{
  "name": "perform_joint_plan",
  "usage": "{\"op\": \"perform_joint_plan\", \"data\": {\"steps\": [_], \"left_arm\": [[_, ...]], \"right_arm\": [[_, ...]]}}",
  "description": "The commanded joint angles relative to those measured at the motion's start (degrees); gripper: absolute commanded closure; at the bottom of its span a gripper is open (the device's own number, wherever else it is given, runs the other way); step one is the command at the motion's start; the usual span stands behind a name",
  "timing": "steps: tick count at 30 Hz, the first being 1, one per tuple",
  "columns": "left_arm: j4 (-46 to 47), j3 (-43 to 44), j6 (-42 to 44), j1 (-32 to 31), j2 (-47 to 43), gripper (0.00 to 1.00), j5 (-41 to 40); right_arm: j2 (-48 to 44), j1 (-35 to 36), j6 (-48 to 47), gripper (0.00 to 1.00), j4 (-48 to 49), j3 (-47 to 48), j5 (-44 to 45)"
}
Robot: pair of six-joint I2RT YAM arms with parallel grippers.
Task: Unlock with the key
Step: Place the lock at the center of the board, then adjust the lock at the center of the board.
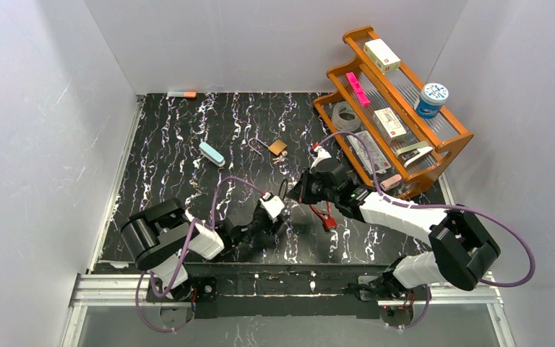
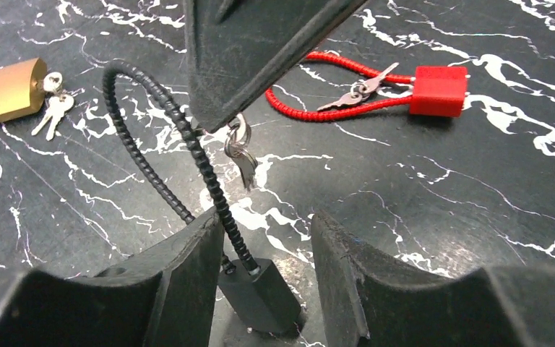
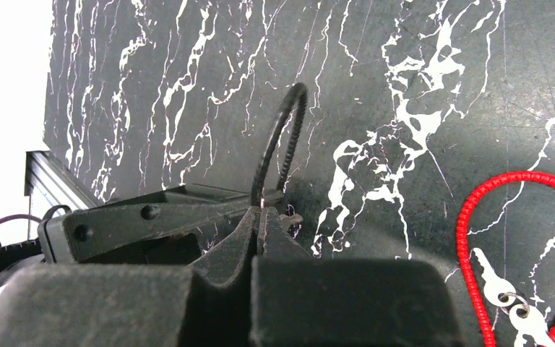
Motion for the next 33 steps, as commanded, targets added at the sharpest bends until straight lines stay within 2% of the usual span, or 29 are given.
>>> {"op": "perform_joint_plan", "data": {"steps": [1, 3, 8, 10, 16, 22, 24, 27, 29, 31, 33], "left_arm": [[-3.3, 3.3, -3.1, -0.3, -0.3, 0.56, -5.6], [-4.1, 4.0, -4.3, -0.3, -0.2, 0.63, -7.7], [-7.2, 5.2, -7.3, -0.2, -1.0, 0.94, -12.4], [-10.4, 6.2, -7.7, -0.1, -1.5, 0.99, -12.9], [-17.6, 8.3, -11.4, 1.2, -3.3, 1.00, -12.4], [-20.9, 9.2, -15.0, 1.6, -4.9, 0.99, -10.3], [-26.6, 11.5, -19.1, 2.2, -5.8, 0.98, -10.7], [-42.6, 19.1, -27.7, 3.8, -5.5, 0.98, -9.7], [-53.0, 25.6, -32.0, 5.6, -2.7, 0.99, -5.9], [-58.1, 29.2, -35.5, 6.9, 0.1, 1.00, -1.7], [-59.0, 29.9, -39.7, 7.9, 1.6, 1.00, -0.3]], "right_arm": [[-1.4, 0.5, -1.6, 0.99, 2.9, 2.4, -0.5], [-0.4, 0.5, -2.3, 0.99, 3.1, 2.9, -0.8], [1.2, 0.5, -2.8, 0.99, 2.4, 4.6, -0.3], [0.2, 0.5, -2.3, 0.99, 2.1, 4.5, 0.7], [-4.6, 0.4, 0.2, 0.99, -1.7, 3.0, 7.0], [-12.6, 0.3, 1.8, 0.99, -5.5, 0.8, 12.1], [-14.8, 0.3, 1.9, 0.99, -6.9, 0.5, 12.4], [-18.2, 0.3, 2.3, 0.99, -8.4, -0.5, 12.1], [-20.6, 0.3, 3.0, 0.99, -9.7, -1.7, 11.3], [-22.9, 0.3, 4.1, 0.99, -10.1, -3.1, 10.4], [-24.8, 0.3, 5.7, 0.99, -10.5, -4.7, 9.6]]}}
